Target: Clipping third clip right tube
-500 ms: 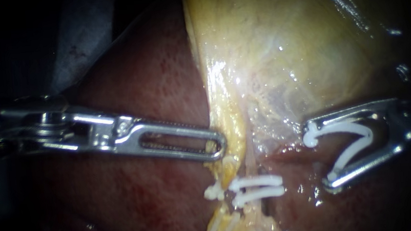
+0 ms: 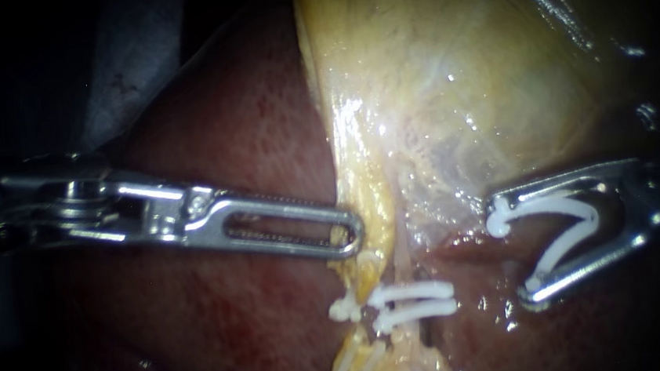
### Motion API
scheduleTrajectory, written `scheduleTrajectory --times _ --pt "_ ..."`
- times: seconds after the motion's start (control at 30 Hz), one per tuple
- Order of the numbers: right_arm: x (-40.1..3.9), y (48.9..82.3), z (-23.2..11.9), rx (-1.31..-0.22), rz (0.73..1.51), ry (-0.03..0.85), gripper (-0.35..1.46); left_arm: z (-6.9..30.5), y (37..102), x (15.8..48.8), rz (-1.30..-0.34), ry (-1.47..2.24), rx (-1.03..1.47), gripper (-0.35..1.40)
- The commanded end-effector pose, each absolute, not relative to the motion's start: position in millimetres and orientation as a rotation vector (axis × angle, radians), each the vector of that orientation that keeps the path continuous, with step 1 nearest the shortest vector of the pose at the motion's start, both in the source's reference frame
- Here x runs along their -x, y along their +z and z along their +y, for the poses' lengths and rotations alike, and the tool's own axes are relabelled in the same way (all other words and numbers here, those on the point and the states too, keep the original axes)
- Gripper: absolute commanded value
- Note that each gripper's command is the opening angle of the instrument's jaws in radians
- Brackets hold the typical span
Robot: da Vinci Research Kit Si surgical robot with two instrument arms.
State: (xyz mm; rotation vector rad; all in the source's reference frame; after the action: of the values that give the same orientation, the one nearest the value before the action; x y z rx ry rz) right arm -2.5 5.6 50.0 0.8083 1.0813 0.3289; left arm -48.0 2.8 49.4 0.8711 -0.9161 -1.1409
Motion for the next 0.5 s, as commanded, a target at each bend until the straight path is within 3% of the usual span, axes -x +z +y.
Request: scheduleTrajectory --times 0.03,0.5 --pt "2.5 50.0 5.7 -0.808 1.081 0.329 0.54 2.8 49.4 48.0 -0.916 -1.141 -0.871 -0.35" --pt "2.1 50.2 5.5 -0.806 1.081 0.330 0.54 2.8 49.4 47.6 -0.916 -1.139 -0.873 -0.35"
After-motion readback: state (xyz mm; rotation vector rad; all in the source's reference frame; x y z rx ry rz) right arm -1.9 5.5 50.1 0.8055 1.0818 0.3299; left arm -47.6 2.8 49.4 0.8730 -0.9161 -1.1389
